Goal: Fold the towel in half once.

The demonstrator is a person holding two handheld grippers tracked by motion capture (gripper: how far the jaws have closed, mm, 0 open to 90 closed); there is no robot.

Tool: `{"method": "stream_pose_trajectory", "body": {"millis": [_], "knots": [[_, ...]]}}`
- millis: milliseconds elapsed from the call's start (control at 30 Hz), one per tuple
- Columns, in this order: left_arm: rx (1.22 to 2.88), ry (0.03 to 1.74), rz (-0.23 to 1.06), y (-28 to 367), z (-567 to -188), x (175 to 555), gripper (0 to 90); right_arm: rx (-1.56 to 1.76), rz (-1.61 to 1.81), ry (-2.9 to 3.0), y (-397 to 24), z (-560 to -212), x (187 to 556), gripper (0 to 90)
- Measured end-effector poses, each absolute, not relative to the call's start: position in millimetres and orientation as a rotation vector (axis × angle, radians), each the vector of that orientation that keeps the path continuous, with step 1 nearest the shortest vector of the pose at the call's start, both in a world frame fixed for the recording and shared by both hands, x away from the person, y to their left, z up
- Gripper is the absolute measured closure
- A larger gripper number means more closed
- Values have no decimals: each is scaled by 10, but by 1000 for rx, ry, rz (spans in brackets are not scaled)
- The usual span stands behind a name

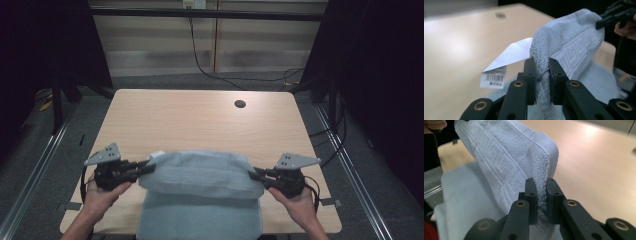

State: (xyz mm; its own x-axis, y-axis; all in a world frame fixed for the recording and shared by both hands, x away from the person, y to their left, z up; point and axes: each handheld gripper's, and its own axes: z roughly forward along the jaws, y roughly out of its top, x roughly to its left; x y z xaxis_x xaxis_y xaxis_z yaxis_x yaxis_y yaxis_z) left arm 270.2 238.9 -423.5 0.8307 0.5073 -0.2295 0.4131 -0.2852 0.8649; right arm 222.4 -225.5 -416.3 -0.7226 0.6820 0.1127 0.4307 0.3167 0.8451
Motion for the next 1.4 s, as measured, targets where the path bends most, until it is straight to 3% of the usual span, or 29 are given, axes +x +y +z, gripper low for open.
{"method": "stream_pose_trajectory", "body": {"millis": [233, 400, 567, 1400], "knots": [[2060, 760, -21, 2383, -4801, 2484, 785, 1128, 1209, 2485, -2135, -4786, 2090, 816], [2139, 784, -2, 2325, -4971, 2466, 784, 1114, 1110, 2520, -2041, -4940, 2083, 824], [2109, 798, -6, 2283, -5019, 2624, 785, 1144, 1104, 2497, -2073, -4953, 2197, 832], [2034, 1018, 184, 2009, -5071, 4263, 786, 1324, 1019, 2307, -2086, -5021, 4035, 834]]}}
